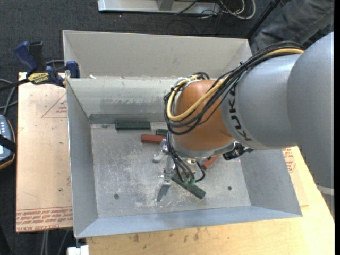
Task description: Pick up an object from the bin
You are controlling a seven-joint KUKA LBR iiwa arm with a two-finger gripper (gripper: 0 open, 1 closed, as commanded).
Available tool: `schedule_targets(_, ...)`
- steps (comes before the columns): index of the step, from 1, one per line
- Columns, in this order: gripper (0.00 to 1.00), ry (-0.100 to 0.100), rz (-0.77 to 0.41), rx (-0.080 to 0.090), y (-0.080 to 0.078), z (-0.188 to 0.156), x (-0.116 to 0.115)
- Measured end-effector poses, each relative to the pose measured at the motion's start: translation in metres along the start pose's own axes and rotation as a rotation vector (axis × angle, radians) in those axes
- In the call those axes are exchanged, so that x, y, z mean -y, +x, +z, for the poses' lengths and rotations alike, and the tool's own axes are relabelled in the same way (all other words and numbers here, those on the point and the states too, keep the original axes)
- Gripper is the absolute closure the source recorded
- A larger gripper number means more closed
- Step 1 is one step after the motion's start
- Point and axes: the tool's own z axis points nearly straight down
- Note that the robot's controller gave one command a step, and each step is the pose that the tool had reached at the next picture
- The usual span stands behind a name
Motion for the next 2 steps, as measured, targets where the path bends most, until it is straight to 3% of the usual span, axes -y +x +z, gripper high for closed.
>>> schedule_targets(1,0.0,-0.003,-0.122,0.01,-0.018,0.019,0.029)
schedule_targets(2,0.0,-0.001,-0.201,0.004,-0.019,0.051,0.057)
